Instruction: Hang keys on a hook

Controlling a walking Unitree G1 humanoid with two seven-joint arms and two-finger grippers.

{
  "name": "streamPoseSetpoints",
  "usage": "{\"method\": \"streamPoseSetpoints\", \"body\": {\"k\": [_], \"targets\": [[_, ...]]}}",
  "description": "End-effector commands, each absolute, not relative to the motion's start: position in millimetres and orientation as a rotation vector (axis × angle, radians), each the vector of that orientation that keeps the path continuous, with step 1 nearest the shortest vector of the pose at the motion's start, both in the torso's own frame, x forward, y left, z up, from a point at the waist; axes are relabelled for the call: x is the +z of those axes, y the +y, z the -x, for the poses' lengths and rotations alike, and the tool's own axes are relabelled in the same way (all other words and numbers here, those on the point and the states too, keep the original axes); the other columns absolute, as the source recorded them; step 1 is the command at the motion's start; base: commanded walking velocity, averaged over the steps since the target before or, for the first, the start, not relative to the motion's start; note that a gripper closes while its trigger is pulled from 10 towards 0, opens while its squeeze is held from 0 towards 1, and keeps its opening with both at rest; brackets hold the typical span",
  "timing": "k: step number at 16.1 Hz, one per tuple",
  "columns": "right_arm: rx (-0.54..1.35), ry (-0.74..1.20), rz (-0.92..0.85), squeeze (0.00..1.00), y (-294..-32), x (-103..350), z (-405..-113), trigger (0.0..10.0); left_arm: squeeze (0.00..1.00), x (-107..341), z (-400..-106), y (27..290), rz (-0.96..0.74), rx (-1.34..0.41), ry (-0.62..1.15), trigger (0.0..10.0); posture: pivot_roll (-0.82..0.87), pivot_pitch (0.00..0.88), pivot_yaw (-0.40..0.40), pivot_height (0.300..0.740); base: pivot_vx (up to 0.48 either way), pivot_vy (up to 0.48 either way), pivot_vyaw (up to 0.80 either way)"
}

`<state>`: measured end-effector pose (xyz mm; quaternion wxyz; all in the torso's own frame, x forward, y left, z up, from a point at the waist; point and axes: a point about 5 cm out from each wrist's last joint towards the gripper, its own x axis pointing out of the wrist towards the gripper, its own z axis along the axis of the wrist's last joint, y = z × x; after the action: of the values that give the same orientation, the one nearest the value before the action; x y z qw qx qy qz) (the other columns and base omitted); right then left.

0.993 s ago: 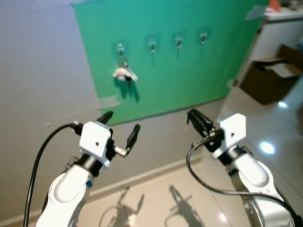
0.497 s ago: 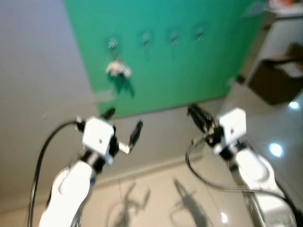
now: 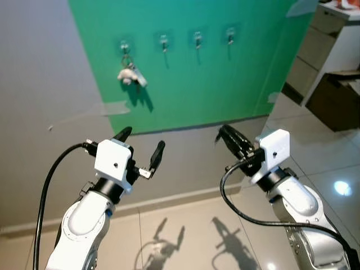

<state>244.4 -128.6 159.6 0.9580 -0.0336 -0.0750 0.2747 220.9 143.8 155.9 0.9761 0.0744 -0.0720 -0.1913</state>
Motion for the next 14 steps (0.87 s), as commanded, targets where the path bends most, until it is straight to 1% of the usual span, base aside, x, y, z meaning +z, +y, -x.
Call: {"method": "streamPoseSetpoints", "body": {"k": [1, 6, 9, 14], "targets": [[0.572, -0.19, 0.052, 0.0, -125, 170, -246, 10.0, 0.0, 159, -222, 144, -0.166, -0.397, -0.162, 10.0, 0.05, 0.0, 0.003, 0.74, 0.304, 0.0, 0.0], [0.551, -0.236, -0.009, 0.0, -123, 183, -250, 10.0, 0.0, 162, -222, 143, -0.164, -0.423, -0.172, 10.0, 0.05, 0.0, 0.007, 0.74, 0.36, 0.0, 0.0], [0.532, -0.263, -0.016, 0.0, -124, 190, -253, 10.0, 0.0, 165, -223, 141, -0.162, -0.437, -0.188, 10.0, 0.05, 0.0, 0.005, 0.74, 0.415, 0.0, 0.48], [0.508, -0.271, -0.032, 0.0, -128, 196, -259, 10.0, 0.0, 165, -223, 141, -0.17, -0.449, -0.191, 10.0, 0.05, 0.0, 0.004, 0.74, 0.415, 0.0, 0.0]]}}
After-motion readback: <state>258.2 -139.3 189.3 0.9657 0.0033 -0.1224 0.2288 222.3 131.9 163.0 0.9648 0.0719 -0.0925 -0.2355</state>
